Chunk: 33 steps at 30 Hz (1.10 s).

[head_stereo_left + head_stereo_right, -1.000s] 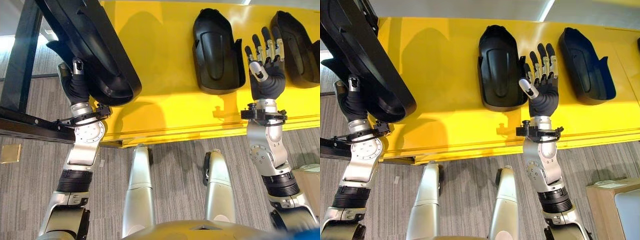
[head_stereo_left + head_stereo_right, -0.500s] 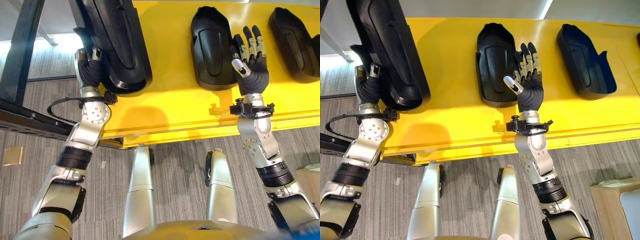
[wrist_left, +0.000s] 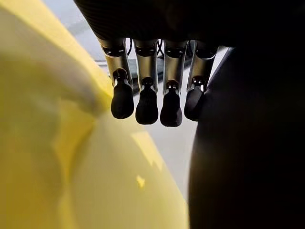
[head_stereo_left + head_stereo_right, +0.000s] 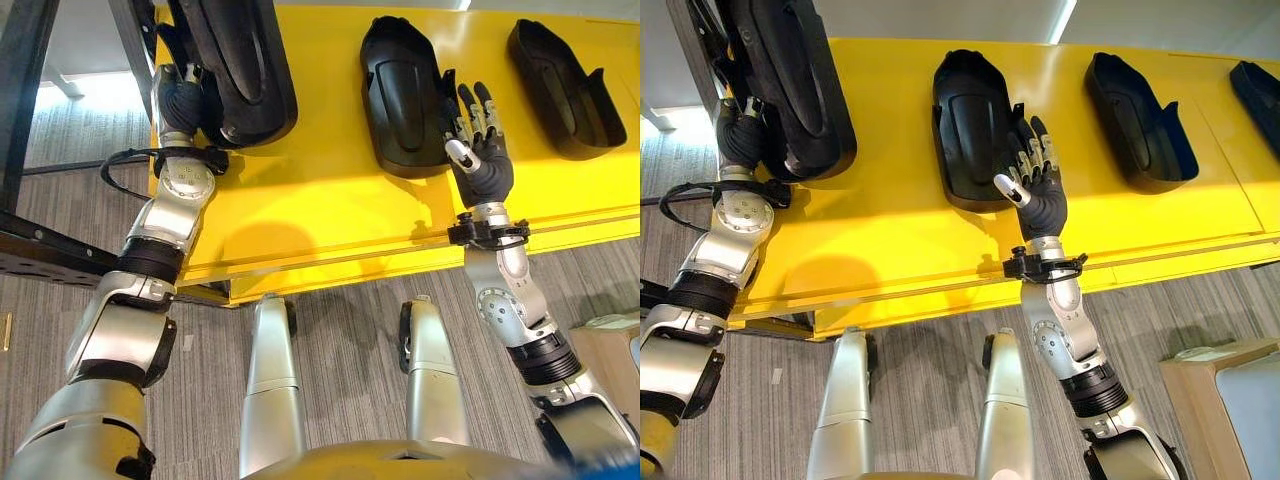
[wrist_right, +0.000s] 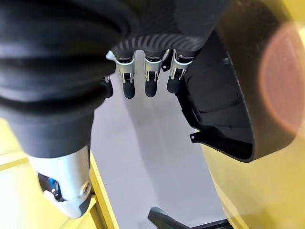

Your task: Move parts from the plastic box to the shelf.

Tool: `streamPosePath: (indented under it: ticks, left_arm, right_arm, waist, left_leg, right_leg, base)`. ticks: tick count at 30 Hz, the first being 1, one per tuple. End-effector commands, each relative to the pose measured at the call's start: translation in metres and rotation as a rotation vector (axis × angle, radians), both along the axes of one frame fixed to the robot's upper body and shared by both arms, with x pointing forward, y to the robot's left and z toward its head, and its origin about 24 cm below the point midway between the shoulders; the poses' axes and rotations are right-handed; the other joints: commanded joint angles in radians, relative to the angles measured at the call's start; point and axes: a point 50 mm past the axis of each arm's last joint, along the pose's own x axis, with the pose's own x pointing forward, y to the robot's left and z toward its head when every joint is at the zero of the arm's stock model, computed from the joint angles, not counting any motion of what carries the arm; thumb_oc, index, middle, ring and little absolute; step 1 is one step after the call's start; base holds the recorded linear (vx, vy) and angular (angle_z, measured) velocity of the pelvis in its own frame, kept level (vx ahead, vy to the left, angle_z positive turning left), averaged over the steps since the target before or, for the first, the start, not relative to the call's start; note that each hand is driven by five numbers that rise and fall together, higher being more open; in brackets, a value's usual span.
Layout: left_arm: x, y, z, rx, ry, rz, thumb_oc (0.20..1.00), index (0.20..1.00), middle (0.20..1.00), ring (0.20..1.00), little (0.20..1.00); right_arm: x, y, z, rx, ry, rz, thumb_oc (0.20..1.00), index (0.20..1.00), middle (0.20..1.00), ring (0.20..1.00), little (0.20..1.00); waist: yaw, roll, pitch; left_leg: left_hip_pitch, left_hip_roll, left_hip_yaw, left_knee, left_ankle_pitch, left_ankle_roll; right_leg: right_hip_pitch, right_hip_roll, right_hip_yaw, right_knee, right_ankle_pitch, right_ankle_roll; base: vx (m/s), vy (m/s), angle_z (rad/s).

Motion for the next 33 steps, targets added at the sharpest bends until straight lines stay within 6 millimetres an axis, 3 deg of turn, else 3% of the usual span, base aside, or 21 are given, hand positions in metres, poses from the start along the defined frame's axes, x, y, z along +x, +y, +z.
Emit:
streamPosePath:
  ticks: [1,6,7,9,10,15,18,26,33]
  left_arm:
    - [0.009,0.011,-0.026,-0.102,0.129,0.064,0.200,0.200,0.200,0.200,0.200]
    - [0.008,0.008,-0.050,-0.207,0.194,0.062,0.200,0.200,0.200,0.200,0.200]
    - [0.005,-0.001,-0.069,-0.305,0.221,0.028,0.200,0.200,0.200,0.200,0.200]
    - [0.003,-0.002,-0.077,-0.343,0.229,0.024,0.200,0.200,0.200,0.200,0.200]
    - [-0.003,-0.006,-0.096,-0.460,0.240,0.007,0.200,0.200,0.200,0.200,0.200]
    - [-0.017,-0.022,-0.120,-0.531,0.241,-0.034,0.200,0.200,0.200,0.200,0.200]
    - [-0.031,-0.033,-0.117,-0.497,0.173,-0.094,0.200,0.200,0.200,0.200,0.200]
    - [-0.061,-0.037,-0.100,-0.494,0.023,-0.190,0.200,0.200,0.200,0.200,0.200]
    - [-0.081,-0.022,-0.105,-0.424,0.036,-0.172,0.200,0.200,0.200,0.200,0.200]
  right_arm:
    - [-0.004,0.001,0.035,0.067,-0.157,0.023,1.000,1.000,1.000,1.000,1.000]
    - [-0.004,0.003,0.030,0.076,-0.133,0.028,1.000,1.000,1.000,1.000,1.000]
    - [-0.004,0.004,0.030,0.084,-0.129,0.027,1.000,1.000,1.000,1.000,1.000]
    - [-0.004,0.003,0.030,0.086,-0.128,0.019,1.000,1.000,1.000,1.000,1.000]
    - [-0.004,0.004,0.031,0.093,-0.129,0.019,1.000,1.000,1.000,1.000,1.000]
    - [-0.004,0.001,0.030,0.108,-0.121,-0.012,1.000,1.000,1.000,1.000,1.000]
    - [-0.005,-0.005,0.032,0.116,-0.138,-0.043,1.000,1.000,1.000,1.000,1.000]
    - [-0.007,-0.013,0.035,0.133,-0.158,-0.086,1.000,1.000,1.000,1.000,1.000]
    - [-0.010,-0.018,0.042,0.137,-0.192,-0.099,1.000,1.000,1.000,1.000,1.000]
  waist:
    - [-0.002,0.022,0.059]
    - [0.004,0.022,0.057]
    - [0.009,0.021,0.060]
    - [0.011,0.022,0.061]
    - [0.015,0.023,0.061]
    - [0.024,0.022,0.065]
    - [0.037,0.023,0.066]
    - [0.064,0.028,0.070]
    - [0.079,0.030,0.075]
  left_leg:
    - [0.040,-0.004,0.036,-0.051,-0.056,0.047]
    - [0.046,-0.003,0.037,-0.058,-0.053,0.047]
    - [0.051,-0.005,0.036,-0.062,-0.050,0.047]
    - [0.052,-0.006,0.036,-0.064,-0.050,0.047]
    - [0.055,-0.006,0.036,-0.070,-0.047,0.047]
    - [0.061,-0.009,0.039,-0.079,-0.043,0.047]
    - [0.063,-0.014,0.038,-0.085,-0.043,0.050]
    - [0.059,-0.023,0.036,-0.090,-0.045,0.056]
    - [0.060,-0.026,0.036,-0.097,-0.045,0.055]
  right_leg:
    - [-0.042,0.015,-0.029,0.053,-0.068,-0.099]
    - [-0.033,0.019,-0.030,0.051,-0.067,-0.102]
    - [-0.029,0.019,-0.031,0.048,-0.065,-0.103]
    - [-0.027,0.019,-0.031,0.045,-0.065,-0.103]
    - [-0.025,0.021,-0.031,0.042,-0.064,-0.103]
    - [-0.019,0.021,-0.030,0.034,-0.061,-0.104]
    - [-0.016,0.021,-0.031,0.030,-0.063,-0.106]
    - [-0.014,0.018,-0.035,0.026,-0.067,-0.108]
    - [-0.013,0.016,-0.038,0.024,-0.069,-0.108]
  base:
    - [0.00,0.000,0.00]
    - [0.00,0.000,0.00]
    - [0.00,0.000,0.00]
    - [0.00,0.000,0.00]
    - [0.00,0.000,0.00]
    - [0.00,0.000,0.00]
    - [0.00,0.000,0.00]
    - [0.00,0.000,0.00]
    - [0.00,-0.003,0.00]
